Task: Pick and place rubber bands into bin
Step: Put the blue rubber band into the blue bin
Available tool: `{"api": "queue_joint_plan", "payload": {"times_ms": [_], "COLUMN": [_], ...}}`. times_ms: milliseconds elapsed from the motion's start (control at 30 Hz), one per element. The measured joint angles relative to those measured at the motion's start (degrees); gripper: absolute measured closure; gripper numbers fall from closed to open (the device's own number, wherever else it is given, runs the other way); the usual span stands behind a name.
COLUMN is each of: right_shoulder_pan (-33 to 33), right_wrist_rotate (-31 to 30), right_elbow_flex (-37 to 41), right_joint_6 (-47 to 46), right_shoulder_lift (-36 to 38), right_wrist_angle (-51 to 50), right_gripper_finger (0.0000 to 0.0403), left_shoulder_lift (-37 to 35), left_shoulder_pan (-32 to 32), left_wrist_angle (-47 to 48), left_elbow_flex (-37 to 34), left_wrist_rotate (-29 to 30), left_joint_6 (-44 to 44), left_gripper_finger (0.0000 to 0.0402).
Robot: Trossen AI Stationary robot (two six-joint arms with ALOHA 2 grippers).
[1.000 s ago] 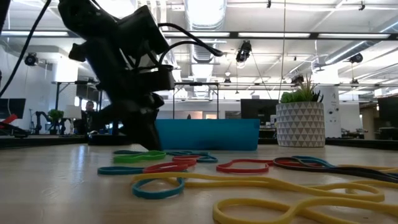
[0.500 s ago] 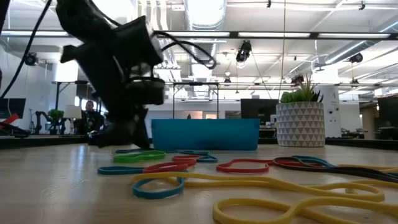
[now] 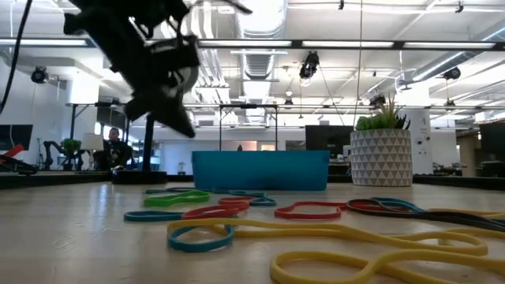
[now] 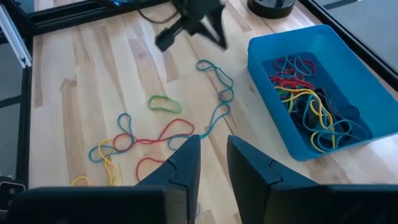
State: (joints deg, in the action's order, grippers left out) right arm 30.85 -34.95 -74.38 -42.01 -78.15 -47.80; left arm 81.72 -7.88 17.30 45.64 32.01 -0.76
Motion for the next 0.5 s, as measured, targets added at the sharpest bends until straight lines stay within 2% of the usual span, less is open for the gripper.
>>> {"api": "queue_joint_plan", "payload": {"times_ms": [100, 300, 500], "right_shoulder_pan": [0.0, 0.0, 0.1], "right_wrist_rotate": [-0.2, -0.3, 0.1], "right_elbow_flex": [0.2, 0.6, 1.2], "right_joint_6": [0.0, -1.4, -3.9], "right_shoulder_lift": [0.0, 0.0, 0.0], "right_wrist_angle": [0.1, 0.3, 0.4], "right_gripper_finger": [0.0335, 0.0329, 0.0326], "left_shoulder_lift": [3.1, 11.0, 12.0], "left_shoulder_pan": [1.0, 1.1, 1.1], "left_wrist_angle": [-0.4, -0.5, -2.6], "left_elbow_flex": [-1.2, -2.3, -2.2], "left_wrist_rotate": [-6.9, -10.5, -10.6], "left_joint_6": [-1.2, -3.5, -6.9], "left_gripper_finger": [0.0401, 0.0397, 0.0341]}}
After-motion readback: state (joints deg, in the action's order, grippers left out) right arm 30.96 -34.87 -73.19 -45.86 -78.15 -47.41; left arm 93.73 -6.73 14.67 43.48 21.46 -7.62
